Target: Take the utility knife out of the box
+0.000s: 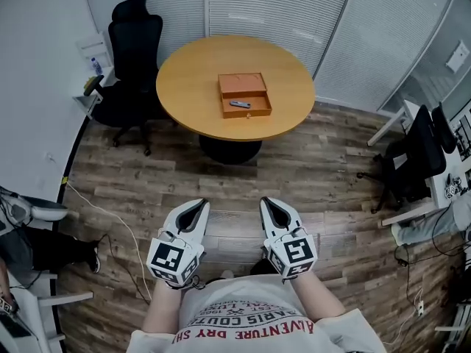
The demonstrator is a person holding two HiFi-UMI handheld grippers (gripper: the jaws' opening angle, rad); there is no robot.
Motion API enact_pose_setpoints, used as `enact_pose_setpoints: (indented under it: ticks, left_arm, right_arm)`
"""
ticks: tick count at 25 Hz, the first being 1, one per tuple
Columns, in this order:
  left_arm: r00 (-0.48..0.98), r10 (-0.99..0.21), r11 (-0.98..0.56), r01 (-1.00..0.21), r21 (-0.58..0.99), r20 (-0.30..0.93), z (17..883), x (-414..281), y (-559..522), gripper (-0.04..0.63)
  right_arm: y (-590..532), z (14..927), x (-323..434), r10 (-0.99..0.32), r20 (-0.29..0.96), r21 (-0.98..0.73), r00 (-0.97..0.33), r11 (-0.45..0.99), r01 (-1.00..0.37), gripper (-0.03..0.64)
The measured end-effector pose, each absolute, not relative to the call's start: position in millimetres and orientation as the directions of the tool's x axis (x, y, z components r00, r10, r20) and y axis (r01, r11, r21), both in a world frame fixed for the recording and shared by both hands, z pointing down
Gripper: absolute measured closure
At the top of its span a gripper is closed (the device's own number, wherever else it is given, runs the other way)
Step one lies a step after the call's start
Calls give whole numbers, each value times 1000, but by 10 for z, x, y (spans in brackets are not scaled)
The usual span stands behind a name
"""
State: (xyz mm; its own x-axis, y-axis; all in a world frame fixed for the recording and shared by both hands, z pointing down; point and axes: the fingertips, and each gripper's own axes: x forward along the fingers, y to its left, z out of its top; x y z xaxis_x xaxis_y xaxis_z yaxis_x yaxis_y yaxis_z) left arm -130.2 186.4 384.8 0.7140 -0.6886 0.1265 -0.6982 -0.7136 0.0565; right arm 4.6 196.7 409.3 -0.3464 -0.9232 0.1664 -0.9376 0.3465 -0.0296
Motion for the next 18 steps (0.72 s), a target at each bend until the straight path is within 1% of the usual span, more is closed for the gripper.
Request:
enact_pose_setpoints:
  ticks: [6,10,14,18]
  left_arm:
    - [694,-706,-694,-717,57,140,3961,-1307,1420,584]
    - [676,-719,-677,-733,57,160,4060,-1127,1025,584]
    - [653,-734,-646,-756,104,185,4059,-896,509,584]
    - [625,-760,-622,-779,76,181,3918,-604,-61,584]
  right_arm:
    - [1486,4183,47,-913,174,-20,-370,372,-928,609]
    - [1059,4270,146,-889,180,-20,-422,425,-905,609]
    - [512,4241,315,-859,181,-38,-478,480,-876,609]
    - [-78,4138,581,-834,174,-10,-524,530,-848,609]
